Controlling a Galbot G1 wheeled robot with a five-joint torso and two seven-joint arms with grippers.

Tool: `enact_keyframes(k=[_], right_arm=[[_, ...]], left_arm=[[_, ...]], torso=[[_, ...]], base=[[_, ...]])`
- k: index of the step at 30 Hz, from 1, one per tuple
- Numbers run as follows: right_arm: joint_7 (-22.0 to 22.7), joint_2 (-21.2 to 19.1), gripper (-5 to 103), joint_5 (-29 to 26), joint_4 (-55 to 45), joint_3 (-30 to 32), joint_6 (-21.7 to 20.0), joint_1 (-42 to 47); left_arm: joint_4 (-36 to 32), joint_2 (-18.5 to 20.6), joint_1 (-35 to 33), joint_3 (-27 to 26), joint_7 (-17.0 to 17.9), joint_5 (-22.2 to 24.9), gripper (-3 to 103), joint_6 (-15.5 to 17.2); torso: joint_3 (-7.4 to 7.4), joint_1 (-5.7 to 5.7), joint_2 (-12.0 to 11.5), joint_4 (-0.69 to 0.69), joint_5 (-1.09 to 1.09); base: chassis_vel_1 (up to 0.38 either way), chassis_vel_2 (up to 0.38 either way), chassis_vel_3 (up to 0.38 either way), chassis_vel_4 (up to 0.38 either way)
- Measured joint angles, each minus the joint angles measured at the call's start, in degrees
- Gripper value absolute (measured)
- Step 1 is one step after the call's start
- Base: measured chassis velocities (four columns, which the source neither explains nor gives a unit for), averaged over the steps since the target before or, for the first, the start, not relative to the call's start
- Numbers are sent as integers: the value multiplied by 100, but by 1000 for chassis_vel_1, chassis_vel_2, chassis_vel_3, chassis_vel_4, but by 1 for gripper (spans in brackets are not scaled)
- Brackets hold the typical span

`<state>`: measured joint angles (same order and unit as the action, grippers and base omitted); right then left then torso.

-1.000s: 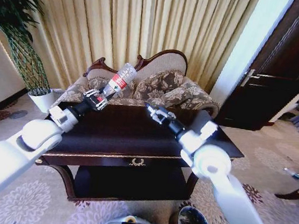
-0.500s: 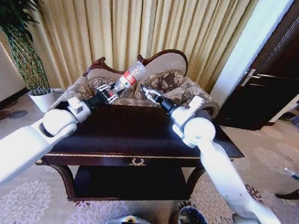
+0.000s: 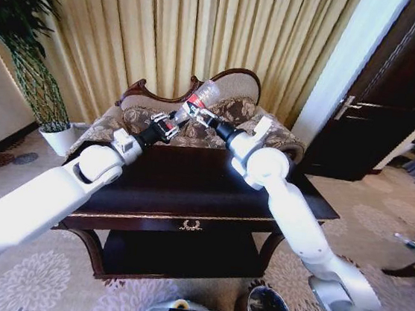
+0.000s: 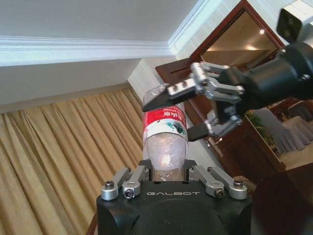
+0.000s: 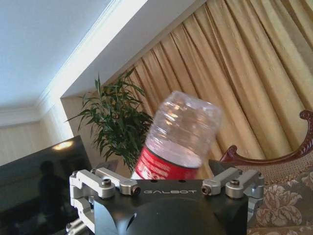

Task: Move to the front of the table and place the trash on the table into the trash bin.

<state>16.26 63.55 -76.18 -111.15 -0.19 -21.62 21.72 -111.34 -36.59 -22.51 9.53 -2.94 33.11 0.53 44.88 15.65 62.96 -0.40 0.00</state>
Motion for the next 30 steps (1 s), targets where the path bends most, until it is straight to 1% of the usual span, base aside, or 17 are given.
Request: enact_keyframes(k=[10,13,14,15,16,17,19,20,21,22,23,24,25,26,27,29,30], right_arm=[[49,201,100,223,168,-111,12,-124],[136,227,102,300,171,-143,65,-126],[163,227,98,335,172,-149,84,-124],[163,227,98,335,172,-149,84,-124],[167,215,88,358,165,-145,91,-109],[170,203,83,365,156,-134,92,-91],[170,190,83,376,148,-122,91,-71],[158,169,77,392,123,-101,92,-25],[158,169,77,392,123,-101,92,-25],[140,150,72,404,102,-81,87,16],[118,136,66,417,78,-63,77,56],[118,136,66,417,78,-63,77,56],[84,115,57,422,39,-37,64,113],[52,100,53,421,8,-17,57,143],[52,100,53,421,8,-17,57,143],[9,62,46,412,-18,23,41,180],[4,52,46,408,-22,39,37,187]], left_arm=[[-89,-22,-83,24,-3,2,30,35],[-77,-15,-80,28,-11,2,30,34],[-75,-3,-65,40,-11,2,30,31],[-75,-3,-65,40,-11,2,30,31],[-77,6,-54,44,-8,1,30,39],[-86,12,-51,43,-14,-4,30,76],[-95,14,-50,31,-42,-9,30,114],[-99,15,-50,21,-83,-20,30,148],[-99,15,-50,21,-83,-20,30,148],[-100,11,-50,22,-100,-31,27,177],[-100,7,-51,30,-107,-40,31,212],[-100,7,-51,30,-107,-40,31,212],[-92,-7,-44,61,-99,-47,36,251],[-87,-19,-27,100,-91,-46,42,260],[-87,-19,-27,100,-91,-46,42,260],[-78,-48,47,178,-69,-42,53,277],[-73,-56,71,200,-55,-40,58,280]], torso=[[0,0,0,0,0],[0,0,0,0,0],[0,0,0,0,0],[0,0,0,0,0],[0,0,0,1,-1],[0,0,0,0,0],[0,0,0,0,0],[0,-1,0,0,0],[0,-1,0,0,0],[0,0,0,0,0],[0,-1,0,0,0],[0,-1,0,0,0],[0,-1,0,0,0],[0,0,0,0,0],[0,0,0,0,0],[0,0,0,0,0],[0,0,0,0,0]], base=[[0,0,0,0],[0,0,0,0],[0,0,0,0],[0,0,0,0],[0,0,0,0],[0,0,0,0],[0,0,0,0],[0,0,0,0],[0,0,0,0],[0,0,0,0],[0,0,0,0],[0,0,0,0],[0,0,0,0],[0,0,0,0],[0,0,0,0],[0,0,0,0],[0,0,0,0]])
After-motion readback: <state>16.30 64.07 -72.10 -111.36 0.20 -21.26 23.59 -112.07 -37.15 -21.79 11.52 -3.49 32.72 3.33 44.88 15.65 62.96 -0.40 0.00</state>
